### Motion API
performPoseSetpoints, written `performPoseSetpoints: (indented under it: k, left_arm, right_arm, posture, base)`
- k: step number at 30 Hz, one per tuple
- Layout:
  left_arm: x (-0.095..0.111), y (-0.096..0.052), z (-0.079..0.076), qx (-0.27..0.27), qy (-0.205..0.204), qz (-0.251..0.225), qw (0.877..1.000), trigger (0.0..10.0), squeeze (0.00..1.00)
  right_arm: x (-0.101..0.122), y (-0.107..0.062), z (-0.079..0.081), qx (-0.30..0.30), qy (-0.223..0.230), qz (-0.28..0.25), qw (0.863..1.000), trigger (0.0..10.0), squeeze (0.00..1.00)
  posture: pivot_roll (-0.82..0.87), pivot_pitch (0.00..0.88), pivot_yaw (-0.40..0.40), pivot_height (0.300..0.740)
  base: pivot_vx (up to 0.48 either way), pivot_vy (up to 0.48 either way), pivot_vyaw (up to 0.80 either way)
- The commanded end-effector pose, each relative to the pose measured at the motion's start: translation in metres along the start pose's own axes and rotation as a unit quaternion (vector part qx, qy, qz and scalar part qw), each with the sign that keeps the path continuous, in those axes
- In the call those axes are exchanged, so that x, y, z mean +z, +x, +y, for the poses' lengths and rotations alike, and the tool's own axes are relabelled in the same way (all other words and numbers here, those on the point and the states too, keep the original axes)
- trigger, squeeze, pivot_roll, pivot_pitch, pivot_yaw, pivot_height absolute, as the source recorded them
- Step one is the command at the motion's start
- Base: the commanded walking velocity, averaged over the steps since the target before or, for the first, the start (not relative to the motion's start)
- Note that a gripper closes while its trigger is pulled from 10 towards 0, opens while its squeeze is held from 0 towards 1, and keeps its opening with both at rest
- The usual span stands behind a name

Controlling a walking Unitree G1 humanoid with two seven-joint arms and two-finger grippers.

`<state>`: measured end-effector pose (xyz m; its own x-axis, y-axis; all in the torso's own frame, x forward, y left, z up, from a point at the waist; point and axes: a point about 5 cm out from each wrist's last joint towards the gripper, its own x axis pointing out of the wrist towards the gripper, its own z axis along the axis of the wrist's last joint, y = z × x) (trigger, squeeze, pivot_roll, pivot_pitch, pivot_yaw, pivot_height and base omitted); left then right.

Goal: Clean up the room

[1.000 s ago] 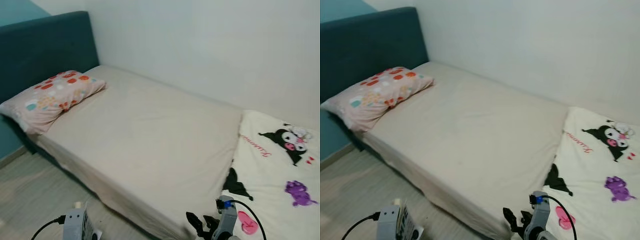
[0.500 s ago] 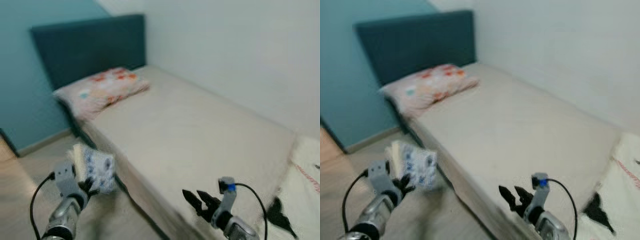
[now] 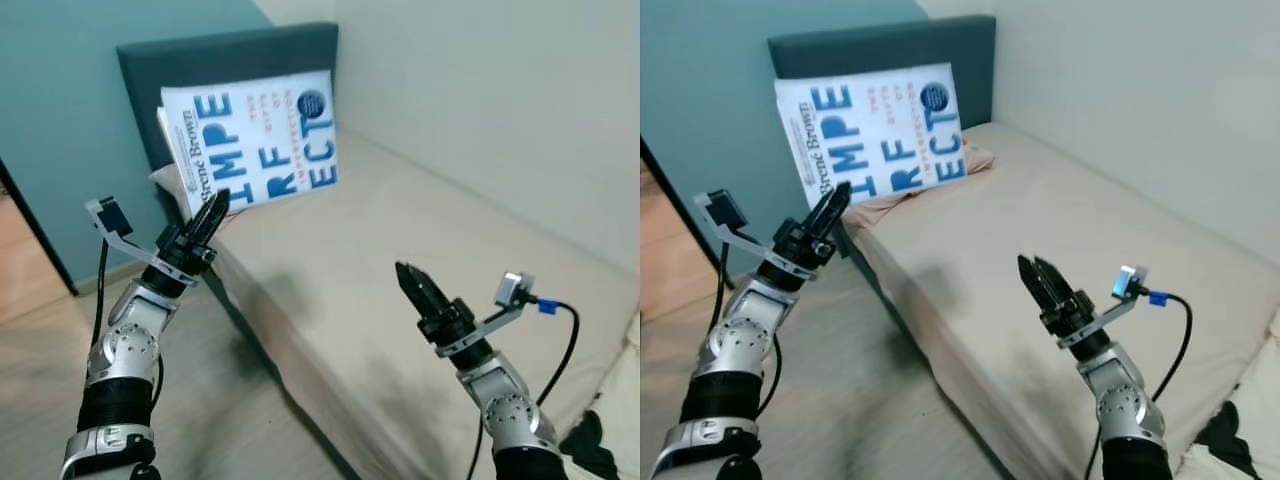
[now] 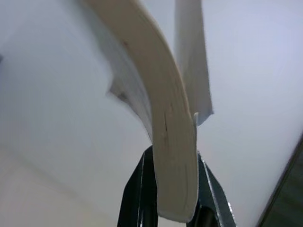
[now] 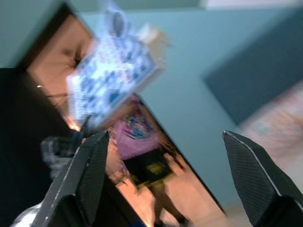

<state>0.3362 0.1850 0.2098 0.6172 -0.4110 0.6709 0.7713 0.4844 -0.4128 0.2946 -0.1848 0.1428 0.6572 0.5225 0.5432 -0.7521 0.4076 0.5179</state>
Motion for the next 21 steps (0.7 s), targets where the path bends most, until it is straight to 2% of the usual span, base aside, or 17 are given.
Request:
performPoseSetpoints:
  k: [1, 2, 4, 6, 8, 9, 12, 14, 15, 21]
  left_arm:
    - [0.014, 0.021, -0.016, -0.047, 0.001, -0.036, 0.998, 10.0, 0.00]
    - [0.014, 0.021, -0.016, -0.047, 0.001, -0.036, 0.998, 10.0, 0.00]
    - [0.014, 0.036, -0.033, -0.108, 0.004, -0.021, 0.994, 10.0, 0.00]
    - [0.014, 0.036, -0.033, -0.108, 0.004, -0.021, 0.994, 10.0, 0.00]
    - [0.007, 0.033, -0.039, -0.141, 0.003, 0.022, 0.990, 10.0, 0.00]
    - [0.007, 0.033, -0.039, -0.141, 0.003, 0.022, 0.990, 10.0, 0.00]
    - [0.000, 0.022, -0.047, -0.163, -0.016, 0.061, 0.985, 10.0, 0.00]
    - [0.000, 0.022, -0.047, -0.163, -0.016, 0.061, 0.985, 10.0, 0.00]
    - [-0.001, 0.018, -0.054, -0.180, -0.026, 0.066, 0.981, 10.0, 0.00]
    - [0.007, 0.018, -0.056, -0.176, -0.025, 0.037, 0.983, 10.0, 0.00]
  right_arm:
    - [0.013, 0.014, 0.022, 0.073, 0.005, -0.018, 0.997, 10.0, 0.00]
    - [0.013, 0.014, 0.022, 0.073, 0.005, -0.018, 0.997, 10.0, 0.00]
    - [0.030, 0.033, 0.056, 0.172, -0.007, -0.028, 0.985, 10.0, 0.00]
    - [0.030, 0.033, 0.056, 0.172, -0.007, -0.028, 0.985, 10.0, 0.00]
    - [0.039, 0.042, 0.071, 0.209, -0.021, -0.020, 0.978, 10.0, 0.00]
    - [0.039, 0.042, 0.071, 0.209, -0.021, -0.020, 0.978, 10.0, 0.00]
    - [0.045, 0.047, 0.077, 0.199, -0.030, -0.009, 0.979, 10.0, 0.00]
    - [0.045, 0.047, 0.077, 0.199, -0.030, -0.009, 0.979, 10.0, 0.00]
    - [0.048, 0.052, 0.074, 0.171, -0.032, -0.013, 0.985, 10.0, 0.00]
    - [0.035, 0.050, 0.073, 0.150, -0.012, 0.018, 0.988, 10.0, 0.00]
  posture:
    - [0.01, 0.000, -0.040, 0.733]
    - [0.01, 0.000, -0.040, 0.733]
    - [0.01, 0.000, -0.035, 0.733]
    - [0.01, 0.000, -0.035, 0.733]
    - [0.01, 0.000, -0.035, 0.733]
    - [0.01, 0.000, -0.035, 0.733]
    - [0.01, 0.000, -0.035, 0.733]
    - [0.01, 0.000, -0.035, 0.733]
    - [0.01, 0.000, -0.038, 0.733]
    - [0.01, 0.000, -0.038, 0.733]
  base:
    - [0.000, 0.000, 0.00]
    - [0.000, 0.000, 0.00]
    - [0.000, 0.000, 0.00]
    - [0.000, 0.000, 0.00]
    - [0.000, 0.000, 0.00]
    - [0.000, 0.000, 0.00]
    - [0.000, 0.000, 0.00]
    - [0.000, 0.000, 0.00]
    - [0.000, 0.000, 0.00]
    - [0.000, 0.000, 0.00]
